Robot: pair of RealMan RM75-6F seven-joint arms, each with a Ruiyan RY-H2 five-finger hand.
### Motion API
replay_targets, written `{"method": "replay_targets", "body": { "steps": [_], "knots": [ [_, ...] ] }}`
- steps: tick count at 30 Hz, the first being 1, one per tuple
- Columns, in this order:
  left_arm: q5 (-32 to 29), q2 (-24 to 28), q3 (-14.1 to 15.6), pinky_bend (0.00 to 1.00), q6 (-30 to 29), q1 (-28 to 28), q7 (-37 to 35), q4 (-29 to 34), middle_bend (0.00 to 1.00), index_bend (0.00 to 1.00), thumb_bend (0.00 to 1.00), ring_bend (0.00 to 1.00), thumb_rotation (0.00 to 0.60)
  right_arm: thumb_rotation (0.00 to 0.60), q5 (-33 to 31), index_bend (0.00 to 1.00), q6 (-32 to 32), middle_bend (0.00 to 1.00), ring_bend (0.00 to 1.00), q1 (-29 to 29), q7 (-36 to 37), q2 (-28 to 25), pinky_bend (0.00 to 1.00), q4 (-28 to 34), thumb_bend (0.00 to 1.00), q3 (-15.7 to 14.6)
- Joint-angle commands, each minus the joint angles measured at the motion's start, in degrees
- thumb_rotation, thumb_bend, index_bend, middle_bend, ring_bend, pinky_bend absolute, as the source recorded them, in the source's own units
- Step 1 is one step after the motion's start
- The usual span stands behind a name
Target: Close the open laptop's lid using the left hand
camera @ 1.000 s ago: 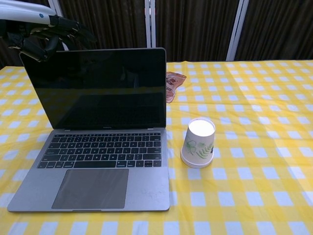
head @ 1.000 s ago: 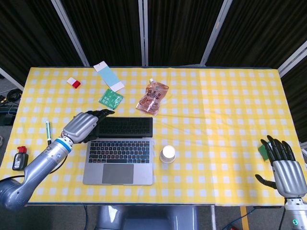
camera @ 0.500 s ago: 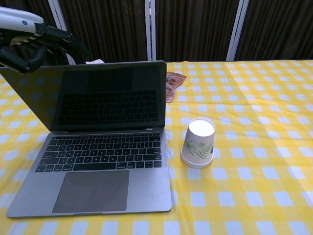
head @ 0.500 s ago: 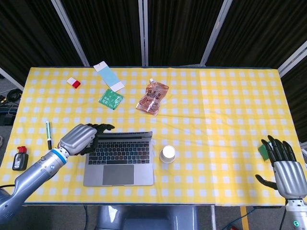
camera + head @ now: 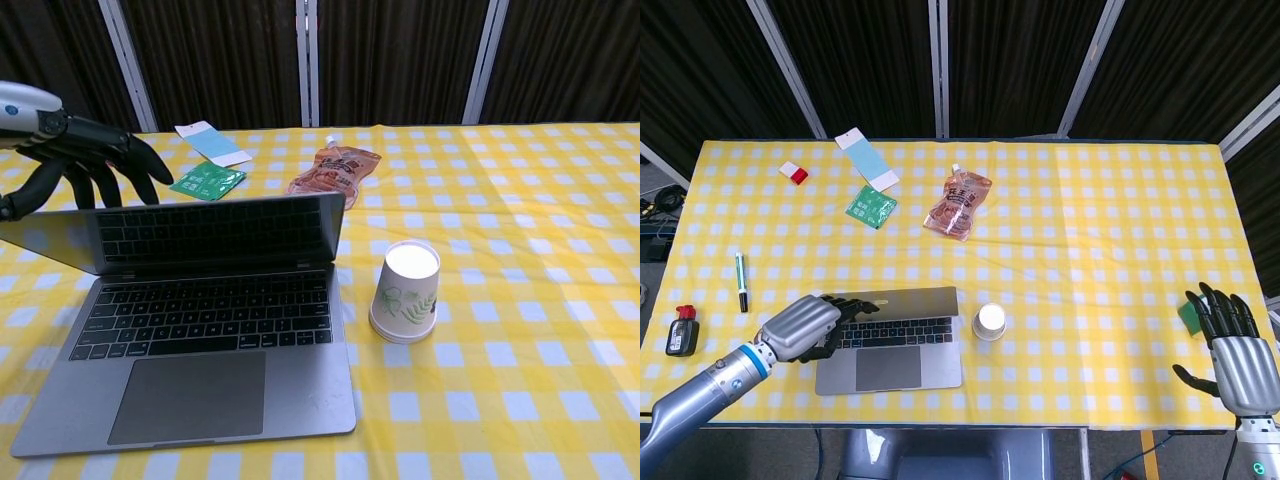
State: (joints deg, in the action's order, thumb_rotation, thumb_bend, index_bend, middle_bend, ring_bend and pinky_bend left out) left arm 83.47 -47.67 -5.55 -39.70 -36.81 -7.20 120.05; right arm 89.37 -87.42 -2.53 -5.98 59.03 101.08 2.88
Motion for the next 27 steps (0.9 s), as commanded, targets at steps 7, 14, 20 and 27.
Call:
{"method": "replay_targets", "body": {
  "steps": [7, 14, 20, 27],
  "knots": [
    [4.83, -4.54, 4.24, 0.3, -0.41, 1.18, 1.11, -1.84, 0.19, 0.15, 1.0, 0.26, 0.6, 0.6, 0.09, 0.0, -0.17, 0.0, 0.0, 0.07, 0.19, -0.11, 0.0, 0.07, 0.0, -0.01],
    [3.59, -10.62, 6.6, 0.3, 0.69, 1.09, 4.49, -5.1, 0.19, 0.15, 1.0, 0.26, 0.6, 0.6, 0.12, 0.0, -0.2, 0.0, 0.0, 0.09, 0.19, -0.13, 0.0, 0.08, 0.0, -0.04],
    [-0.02, -18.21, 7.76, 0.3, 1.07, 1.15, 8.94, -10.64, 0.19, 0.15, 1.0, 0.26, 0.6, 0.6, -0.13, 0.0, 0.01, 0.0, 0.0, 0.03, 0.15, -0.05, 0.0, -0.02, 0.0, -0.01],
    [-3.21, -22.22, 8.61, 0.3, 1.87, 0.8, 11.48, -13.32, 0.19, 0.15, 1.0, 0.26, 0.6, 0.6, -0.3, 0.0, 0.14, 0.0, 0.0, -0.03, 0.13, -0.01, 0.0, -0.1, 0.0, 0.04]
  ]
}}
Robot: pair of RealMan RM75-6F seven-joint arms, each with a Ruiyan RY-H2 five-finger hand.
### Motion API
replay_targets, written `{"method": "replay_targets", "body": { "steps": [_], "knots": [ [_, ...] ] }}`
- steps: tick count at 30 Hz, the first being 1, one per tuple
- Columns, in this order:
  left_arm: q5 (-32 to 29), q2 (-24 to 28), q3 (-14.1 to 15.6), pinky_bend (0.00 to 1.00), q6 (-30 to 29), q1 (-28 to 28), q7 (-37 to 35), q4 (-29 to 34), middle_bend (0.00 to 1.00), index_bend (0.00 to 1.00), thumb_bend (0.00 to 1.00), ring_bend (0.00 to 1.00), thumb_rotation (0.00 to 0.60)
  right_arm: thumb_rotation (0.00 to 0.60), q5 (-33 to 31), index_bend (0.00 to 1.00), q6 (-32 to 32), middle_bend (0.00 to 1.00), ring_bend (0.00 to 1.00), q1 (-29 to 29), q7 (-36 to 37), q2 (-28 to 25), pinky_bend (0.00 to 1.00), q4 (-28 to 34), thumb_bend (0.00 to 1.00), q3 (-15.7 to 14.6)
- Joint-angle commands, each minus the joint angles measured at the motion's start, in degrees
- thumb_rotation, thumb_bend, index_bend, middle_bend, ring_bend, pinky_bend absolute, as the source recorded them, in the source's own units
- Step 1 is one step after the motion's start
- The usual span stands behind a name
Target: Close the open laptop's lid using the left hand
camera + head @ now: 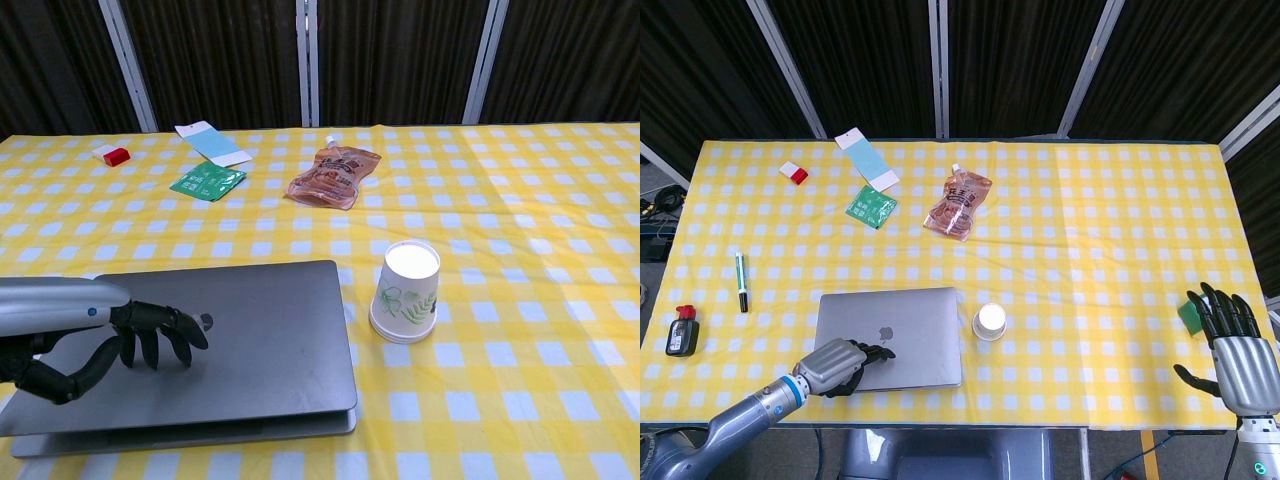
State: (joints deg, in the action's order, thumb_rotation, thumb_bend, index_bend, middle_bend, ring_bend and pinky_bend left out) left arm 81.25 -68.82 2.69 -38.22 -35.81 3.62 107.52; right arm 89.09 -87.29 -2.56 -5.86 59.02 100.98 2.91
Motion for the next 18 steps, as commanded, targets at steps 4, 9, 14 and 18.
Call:
{"method": "replay_targets", "body": {
  "steps": [4, 9, 14, 18],
  "knots": [
    [-2.17, -2.53, 0.71, 0.3, 0.21, -0.36, 1.82, -1.85, 0.19, 0.16, 1.0, 0.26, 0.6, 0.6, -0.05, 0.0, -0.01, 0.0, 0.0, 0.0, 0.06, 0.0, 0.0, -0.04, 0.0, 0.03],
    [0.66, -1.46, -0.45, 0.29, -4.85, 0.81, -1.17, -0.49, 0.19, 0.18, 1.0, 0.26, 0.6, 0.6, -0.05, 0.0, -0.12, 0.0, 0.0, 0.05, 0.24, -0.07, 0.0, -0.06, 0.0, 0.03],
    [6.26, 2.65, -2.07, 0.16, -13.99, 3.31, -6.69, 0.73, 0.08, 0.13, 0.87, 0.16, 0.6, 0.6, 0.11, 0.0, -0.19, 0.0, 0.0, 0.07, 0.38, -0.13, 0.0, -0.01, 0.0, -0.01],
    [7.46, 6.16, -2.95, 0.0, -22.5, 6.96, -6.02, 0.69, 0.0, 0.0, 0.16, 0.0, 0.6, 0.6, 0.25, 0.0, -0.26, 0.0, 0.0, 0.11, 0.44, -0.15, 0.0, 0.06, 0.0, -0.07]
  ]
}}
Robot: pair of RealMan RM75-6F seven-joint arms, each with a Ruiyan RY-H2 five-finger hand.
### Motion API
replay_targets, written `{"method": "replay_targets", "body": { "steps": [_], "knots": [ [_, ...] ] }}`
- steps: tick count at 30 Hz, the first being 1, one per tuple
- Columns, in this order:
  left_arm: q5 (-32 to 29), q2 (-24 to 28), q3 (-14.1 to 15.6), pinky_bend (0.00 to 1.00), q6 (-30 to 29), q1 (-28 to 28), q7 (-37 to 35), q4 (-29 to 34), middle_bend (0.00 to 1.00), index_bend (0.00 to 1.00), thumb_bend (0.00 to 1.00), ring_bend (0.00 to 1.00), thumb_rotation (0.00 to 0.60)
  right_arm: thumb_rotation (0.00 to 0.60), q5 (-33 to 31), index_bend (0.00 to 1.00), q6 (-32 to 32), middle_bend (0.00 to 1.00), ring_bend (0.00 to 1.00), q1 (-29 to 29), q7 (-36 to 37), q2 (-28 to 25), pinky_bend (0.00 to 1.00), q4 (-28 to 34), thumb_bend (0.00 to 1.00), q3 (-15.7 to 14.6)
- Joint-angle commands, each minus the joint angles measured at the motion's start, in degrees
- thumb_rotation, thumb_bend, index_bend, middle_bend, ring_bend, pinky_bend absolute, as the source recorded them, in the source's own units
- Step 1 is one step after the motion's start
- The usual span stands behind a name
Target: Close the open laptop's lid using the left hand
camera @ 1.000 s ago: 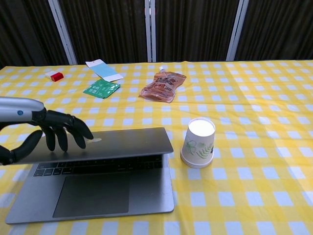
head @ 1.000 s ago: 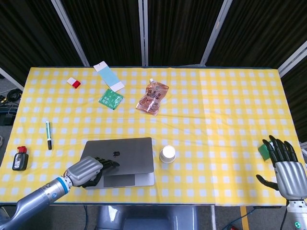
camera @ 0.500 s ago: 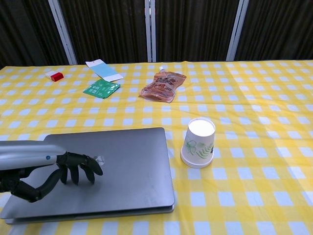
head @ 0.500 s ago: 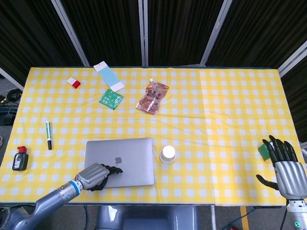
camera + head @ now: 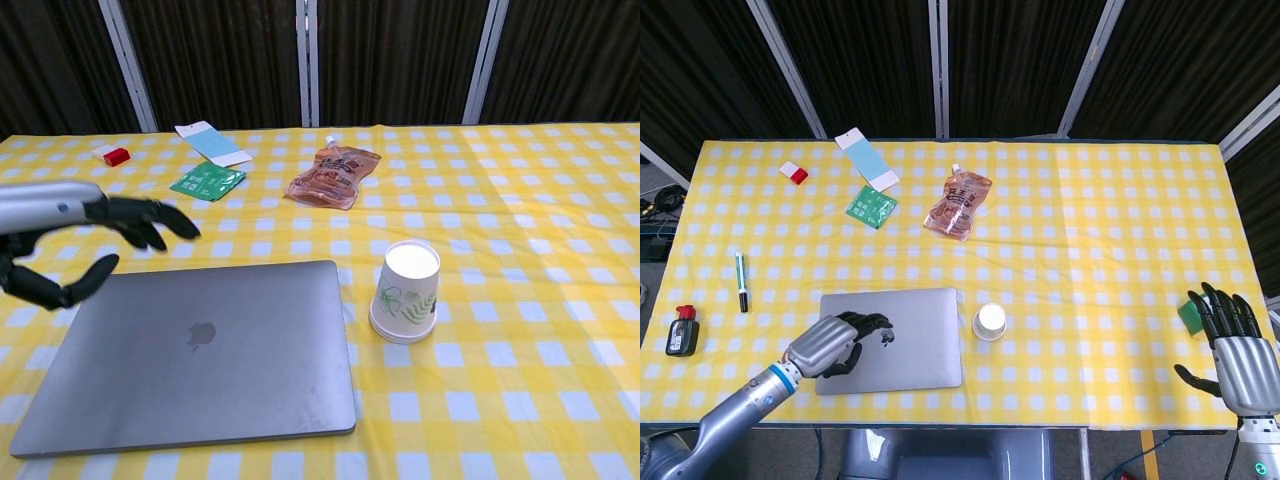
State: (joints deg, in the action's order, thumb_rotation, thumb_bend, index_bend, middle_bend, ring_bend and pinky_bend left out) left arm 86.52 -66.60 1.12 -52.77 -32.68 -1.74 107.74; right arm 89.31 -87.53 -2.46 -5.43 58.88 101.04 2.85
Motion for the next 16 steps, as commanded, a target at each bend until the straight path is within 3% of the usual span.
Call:
{"method": "replay_targets", "body": {
  "steps": [1, 3, 7, 12, 16],
  "knots": [
    [1.78, 4.62, -1.77, 0.0, -11.29, 5.54, 0.21, 0.6, 0.0, 0.0, 0.06, 0.0, 0.6, 0.6, 0.06, 0.0, 0.01, 0.0, 0.0, 0.0, 0.03, 0.0, 0.0, -0.01, 0.0, -0.04],
    [1.29, 4.85, -2.06, 0.0, -16.61, 8.48, 1.28, 0.78, 0.0, 0.0, 0.0, 0.0, 0.6, 0.6, 0.03, 0.0, 0.09, 0.0, 0.0, -0.03, 0.07, 0.02, 0.0, -0.05, 0.0, -0.05],
    [1.1, 5.08, -1.44, 0.0, -25.94, 14.48, 4.66, -0.39, 0.0, 0.0, 0.0, 0.0, 0.6, 0.6, 0.11, 0.0, 0.51, 0.0, 0.0, -0.2, 0.17, 0.17, 0.0, -0.32, 0.0, -0.19],
    [0.1, 4.84, 0.56, 0.0, -33.01, 20.73, 9.52, -1.6, 0.0, 0.0, 0.0, 0.0, 0.6, 0.6, 0.75, 0.0, 0.24, 0.0, 0.0, -0.17, 0.1, 0.33, 0.0, -0.46, 0.0, -0.36],
    [0.17, 4.78, 1.53, 0.0, -35.15, 23.33, 9.44, -2.8, 0.0, 0.0, 0.0, 0.0, 0.6, 0.6, 1.12, 0.0, -0.4, 0.0, 0.0, 0.07, 0.33, 0.27, 0.0, -0.48, 0.0, -0.38]
  ]
}}
